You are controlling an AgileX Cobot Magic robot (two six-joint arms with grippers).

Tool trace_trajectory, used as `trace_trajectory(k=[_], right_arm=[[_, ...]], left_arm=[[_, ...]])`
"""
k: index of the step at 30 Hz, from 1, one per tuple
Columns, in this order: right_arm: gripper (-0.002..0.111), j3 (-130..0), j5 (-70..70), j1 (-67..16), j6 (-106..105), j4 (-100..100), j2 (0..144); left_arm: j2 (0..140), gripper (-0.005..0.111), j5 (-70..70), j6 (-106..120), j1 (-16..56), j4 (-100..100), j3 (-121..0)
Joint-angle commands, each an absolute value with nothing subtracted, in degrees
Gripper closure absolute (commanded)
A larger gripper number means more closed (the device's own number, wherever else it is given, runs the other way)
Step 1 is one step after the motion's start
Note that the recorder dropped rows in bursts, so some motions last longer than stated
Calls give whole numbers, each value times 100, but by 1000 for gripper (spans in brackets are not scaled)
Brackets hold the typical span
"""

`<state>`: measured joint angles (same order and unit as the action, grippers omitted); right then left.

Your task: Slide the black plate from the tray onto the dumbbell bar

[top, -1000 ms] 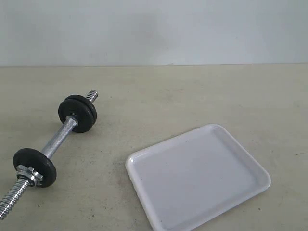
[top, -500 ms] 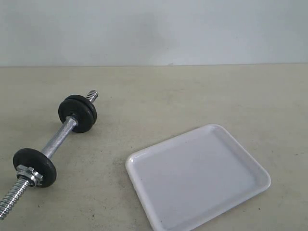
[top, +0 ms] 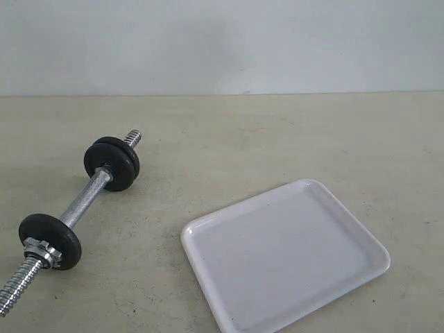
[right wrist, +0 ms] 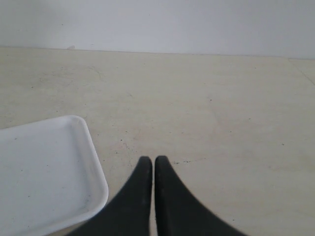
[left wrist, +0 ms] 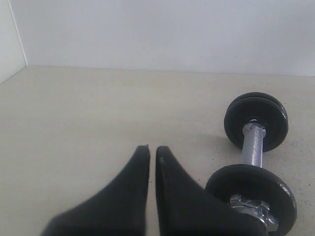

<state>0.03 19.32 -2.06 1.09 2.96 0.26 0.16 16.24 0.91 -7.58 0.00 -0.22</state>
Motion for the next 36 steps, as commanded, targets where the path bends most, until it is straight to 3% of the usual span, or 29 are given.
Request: trace_trajectory(k=[1, 27, 36], right_arm=[[108, 0, 1911, -179, 114, 309, 0], [108, 0, 1911, -179, 114, 309, 0], [108, 0, 1911, -179, 114, 309, 0]], left_arm=[[0, 102, 1630, 116, -726, -65, 0], [0, 102, 1630, 417, -726, -212, 0], [0, 102, 1630, 417, -1024, -212, 0]])
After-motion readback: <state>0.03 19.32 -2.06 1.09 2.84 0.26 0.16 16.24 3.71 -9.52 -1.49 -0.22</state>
